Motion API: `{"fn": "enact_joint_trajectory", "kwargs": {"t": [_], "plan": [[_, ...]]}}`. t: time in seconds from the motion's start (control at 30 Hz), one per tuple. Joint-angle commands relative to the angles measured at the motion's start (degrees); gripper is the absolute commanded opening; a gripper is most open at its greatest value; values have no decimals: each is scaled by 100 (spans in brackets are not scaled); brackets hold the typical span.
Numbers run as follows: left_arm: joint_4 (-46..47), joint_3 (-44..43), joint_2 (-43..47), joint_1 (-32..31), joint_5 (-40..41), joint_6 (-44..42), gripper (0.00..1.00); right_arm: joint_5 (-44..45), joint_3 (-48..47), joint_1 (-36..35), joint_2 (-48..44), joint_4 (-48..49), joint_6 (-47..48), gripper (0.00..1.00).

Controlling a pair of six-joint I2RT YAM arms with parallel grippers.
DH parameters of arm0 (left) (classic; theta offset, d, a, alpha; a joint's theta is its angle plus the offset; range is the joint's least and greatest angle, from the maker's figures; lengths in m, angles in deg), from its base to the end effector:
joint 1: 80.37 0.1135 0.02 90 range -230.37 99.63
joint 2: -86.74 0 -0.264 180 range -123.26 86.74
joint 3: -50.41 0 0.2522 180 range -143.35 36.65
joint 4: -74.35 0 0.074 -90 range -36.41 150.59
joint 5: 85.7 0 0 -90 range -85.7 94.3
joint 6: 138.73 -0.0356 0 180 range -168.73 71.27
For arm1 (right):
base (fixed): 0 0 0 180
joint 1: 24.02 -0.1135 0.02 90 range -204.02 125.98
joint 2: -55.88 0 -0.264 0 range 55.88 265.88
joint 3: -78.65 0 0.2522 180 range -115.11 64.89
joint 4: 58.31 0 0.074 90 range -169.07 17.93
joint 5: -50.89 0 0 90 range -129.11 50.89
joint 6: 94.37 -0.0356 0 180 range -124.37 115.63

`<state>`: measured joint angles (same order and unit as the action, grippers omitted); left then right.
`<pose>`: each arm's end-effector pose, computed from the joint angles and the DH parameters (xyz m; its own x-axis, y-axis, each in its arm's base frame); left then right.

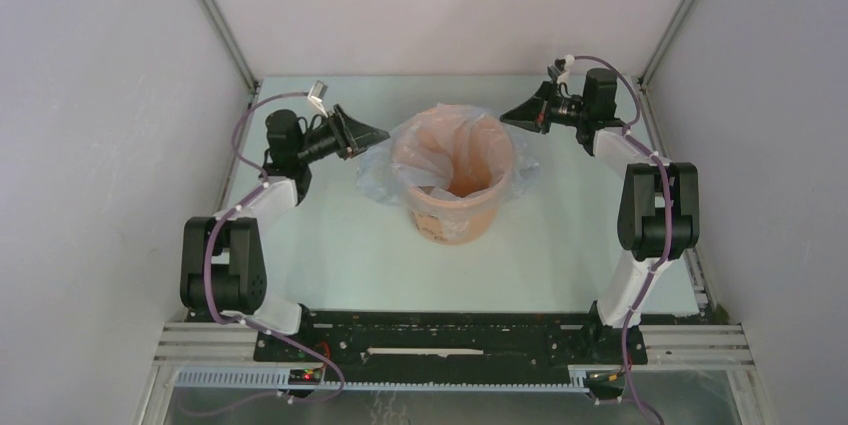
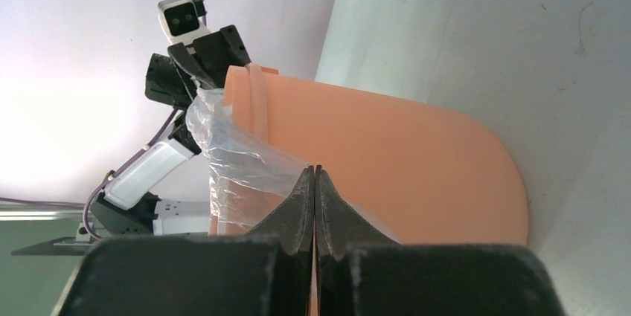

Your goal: Put the trash bags into the trash bin

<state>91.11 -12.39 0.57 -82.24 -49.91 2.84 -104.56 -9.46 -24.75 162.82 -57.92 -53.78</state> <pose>0.3269 -0.0396 0.2660 -0.7173 -0.4349 -0.5443 0.4223 0.3499 -0.8362 0.4194 0.0377 0.2566 -0.8650 0.3045 -0.3987 -0.3247 0.2662 0.9076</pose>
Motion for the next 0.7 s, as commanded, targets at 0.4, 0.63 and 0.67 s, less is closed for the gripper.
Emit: {"fn": "enact_joint_trajectory", "kwargs": {"t": [0.4, 0.63, 0.67], "plan": [[-941, -457, -277, -168, 128, -835, 14, 191, -35, 29, -99, 333, -164, 0], [-1712, -938, -396, -206, 1034, -463, 0, 941, -36, 29, -199, -395, -38, 0], [-1939, -994, -379, -224, 1180, -574, 0, 991, -32, 29, -199, -512, -7, 0]]}}
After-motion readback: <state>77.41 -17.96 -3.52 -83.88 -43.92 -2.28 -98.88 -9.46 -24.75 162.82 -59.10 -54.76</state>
